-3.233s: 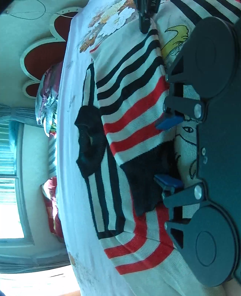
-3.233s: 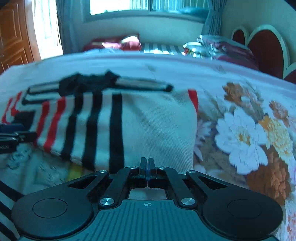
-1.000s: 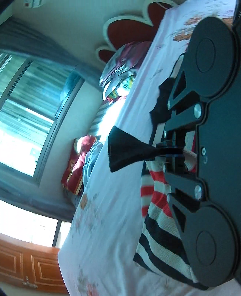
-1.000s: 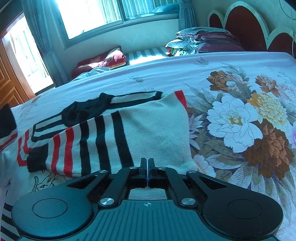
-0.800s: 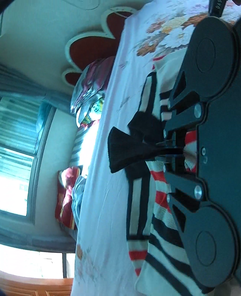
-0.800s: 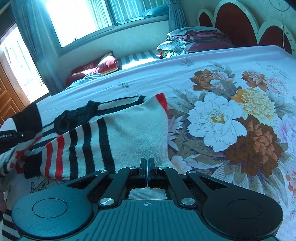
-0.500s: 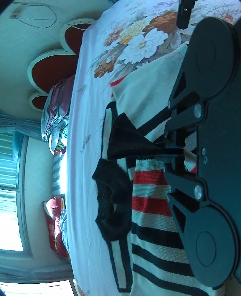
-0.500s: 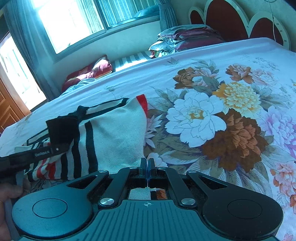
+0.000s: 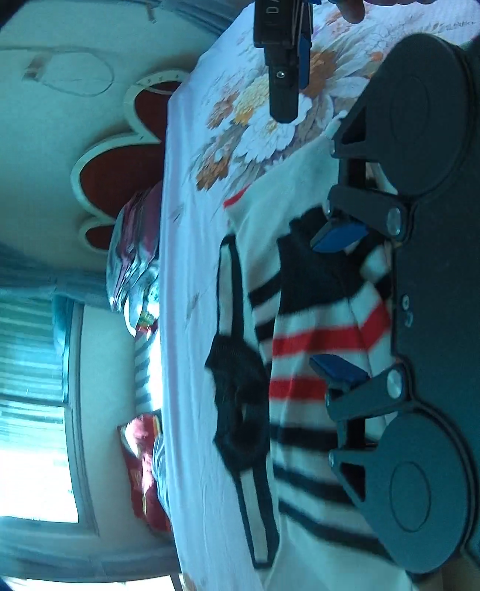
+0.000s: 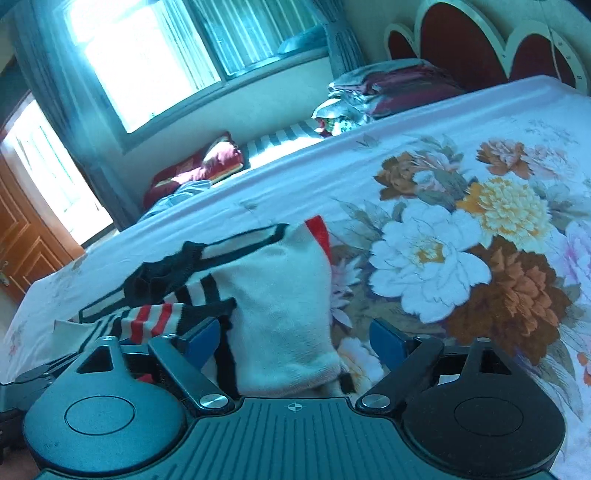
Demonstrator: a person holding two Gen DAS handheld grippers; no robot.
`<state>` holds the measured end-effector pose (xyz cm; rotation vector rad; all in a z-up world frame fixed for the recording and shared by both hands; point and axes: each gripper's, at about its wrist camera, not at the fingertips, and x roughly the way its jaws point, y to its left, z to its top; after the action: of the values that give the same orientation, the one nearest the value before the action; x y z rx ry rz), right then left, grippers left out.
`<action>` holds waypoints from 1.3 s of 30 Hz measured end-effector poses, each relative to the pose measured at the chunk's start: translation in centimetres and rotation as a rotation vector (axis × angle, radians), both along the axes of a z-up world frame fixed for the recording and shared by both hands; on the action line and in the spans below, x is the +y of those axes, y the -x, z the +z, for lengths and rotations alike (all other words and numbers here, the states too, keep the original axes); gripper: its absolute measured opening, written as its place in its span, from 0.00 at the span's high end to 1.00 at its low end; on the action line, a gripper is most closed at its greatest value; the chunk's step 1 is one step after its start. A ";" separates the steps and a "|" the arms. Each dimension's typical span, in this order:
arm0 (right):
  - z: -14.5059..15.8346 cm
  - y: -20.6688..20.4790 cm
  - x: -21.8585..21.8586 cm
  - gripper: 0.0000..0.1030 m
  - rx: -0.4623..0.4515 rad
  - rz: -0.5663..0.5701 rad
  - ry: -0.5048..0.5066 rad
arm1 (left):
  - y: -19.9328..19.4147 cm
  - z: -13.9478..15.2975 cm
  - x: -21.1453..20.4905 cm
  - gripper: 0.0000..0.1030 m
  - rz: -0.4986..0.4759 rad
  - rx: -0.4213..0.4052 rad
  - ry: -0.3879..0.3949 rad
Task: Fold small clothes
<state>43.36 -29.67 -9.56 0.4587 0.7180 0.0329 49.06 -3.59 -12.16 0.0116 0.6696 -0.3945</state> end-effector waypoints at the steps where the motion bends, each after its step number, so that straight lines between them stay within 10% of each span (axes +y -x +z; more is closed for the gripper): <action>1: -0.1 -0.5 0.5 0.26 -0.003 0.026 -0.016 | 0.4 0.6 2.0 0.44 0.041 -0.011 -0.002; 3: -0.5 -1.8 1.8 0.44 0.015 0.064 -0.044 | 1.2 1.2 5.8 0.48 0.122 -0.025 -0.024; 8: -3.0 -5.0 3.7 0.44 0.075 0.090 -0.121 | 2.6 1.0 14.2 0.56 0.312 0.024 -0.029; 14: -4.7 -7.3 4.8 0.44 0.127 0.114 -0.193 | 1.3 -0.7 16.7 0.63 0.307 0.070 0.003; 17: -4.6 -7.9 5.6 0.95 0.147 0.157 -0.168 | 0.5 -1.4 16.4 0.68 0.300 0.078 -0.072; 23: -3.6 -4.5 6.9 0.95 0.129 0.179 -0.057 | 0.3 -2.2 15.8 0.69 0.240 0.051 -0.208; 30: -3.8 -4.1 6.8 0.94 0.142 0.174 -0.039 | -0.2 -1.9 16.6 0.69 0.196 0.089 -0.181; 33: -2.5 -3.8 6.1 0.78 0.098 0.124 0.029 | -0.9 -0.5 17.5 0.60 0.200 0.068 -0.102; 39: -2.1 -7.7 5.7 0.79 0.059 0.090 0.110 | -8.0 -0.3 17.5 0.51 0.196 0.058 -0.121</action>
<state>51.09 -23.97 -11.69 0.3235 0.7944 0.0640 57.03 13.92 -12.44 0.0494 0.7442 -0.1660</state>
